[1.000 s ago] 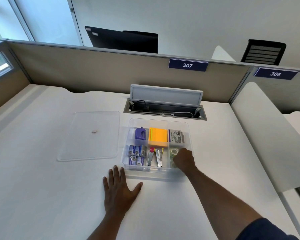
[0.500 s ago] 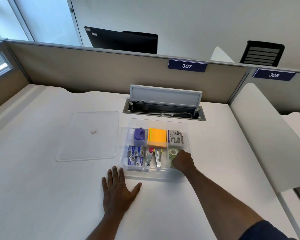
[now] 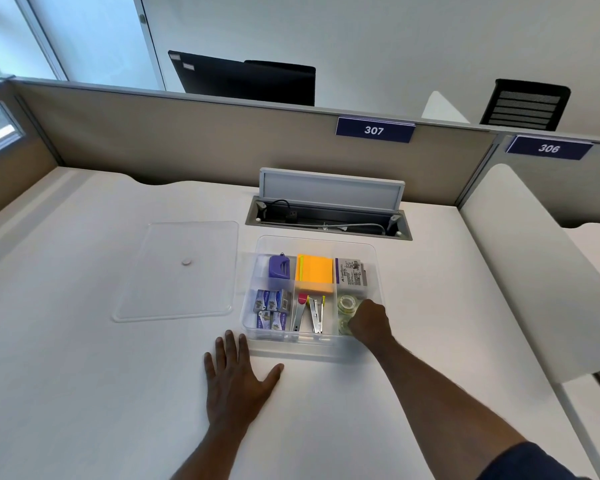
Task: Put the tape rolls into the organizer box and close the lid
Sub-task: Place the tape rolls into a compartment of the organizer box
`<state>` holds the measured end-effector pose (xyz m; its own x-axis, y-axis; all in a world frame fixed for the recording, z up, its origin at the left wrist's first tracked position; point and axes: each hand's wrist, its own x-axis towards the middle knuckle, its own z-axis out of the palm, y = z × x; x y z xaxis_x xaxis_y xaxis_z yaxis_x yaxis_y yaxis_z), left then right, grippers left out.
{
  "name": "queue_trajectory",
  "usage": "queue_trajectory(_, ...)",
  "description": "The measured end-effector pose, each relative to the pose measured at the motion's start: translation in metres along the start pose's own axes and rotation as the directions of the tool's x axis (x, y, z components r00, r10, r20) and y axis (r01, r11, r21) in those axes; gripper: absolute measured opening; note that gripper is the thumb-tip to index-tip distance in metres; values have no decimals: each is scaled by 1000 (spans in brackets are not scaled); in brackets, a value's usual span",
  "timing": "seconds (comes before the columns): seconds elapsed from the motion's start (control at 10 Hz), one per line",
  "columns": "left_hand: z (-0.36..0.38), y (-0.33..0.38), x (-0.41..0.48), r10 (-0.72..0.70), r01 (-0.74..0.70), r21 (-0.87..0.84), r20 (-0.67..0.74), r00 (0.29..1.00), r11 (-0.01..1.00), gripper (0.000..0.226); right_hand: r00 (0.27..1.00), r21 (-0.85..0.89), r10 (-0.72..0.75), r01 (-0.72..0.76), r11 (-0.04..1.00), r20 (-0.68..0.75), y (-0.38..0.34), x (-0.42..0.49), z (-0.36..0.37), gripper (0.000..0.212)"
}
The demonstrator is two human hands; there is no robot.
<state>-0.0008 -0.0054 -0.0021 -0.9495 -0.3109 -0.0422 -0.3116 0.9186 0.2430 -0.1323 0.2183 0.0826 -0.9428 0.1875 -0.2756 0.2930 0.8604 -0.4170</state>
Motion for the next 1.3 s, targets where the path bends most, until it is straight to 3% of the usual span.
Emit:
queue_trajectory(0.3, 0, 0, 0, -2, 2, -6, 10, 1000, 1000, 106, 1000, -10, -2, 2, 1000, 14, -1, -1, -1, 31)
queue_trajectory(0.6, 0, 0, 0, 0, 0, -6, 4, 1000, 1000, 106, 977, 176, 86, -52, 983, -195, -13, -4, -7, 20)
queue_trajectory(0.9, -1, 0, 0, 0, 1, -15, 5, 1000, 1000, 106, 994, 261, 101, -89, 961, -34, -10, 12, -5, 27)
queue_trajectory(1.3, -1, 0, 0, -2, 2, -16, 2, 1000, 1000, 105, 993, 283, 120, -115, 952, -3, -8, 16, -2, 33)
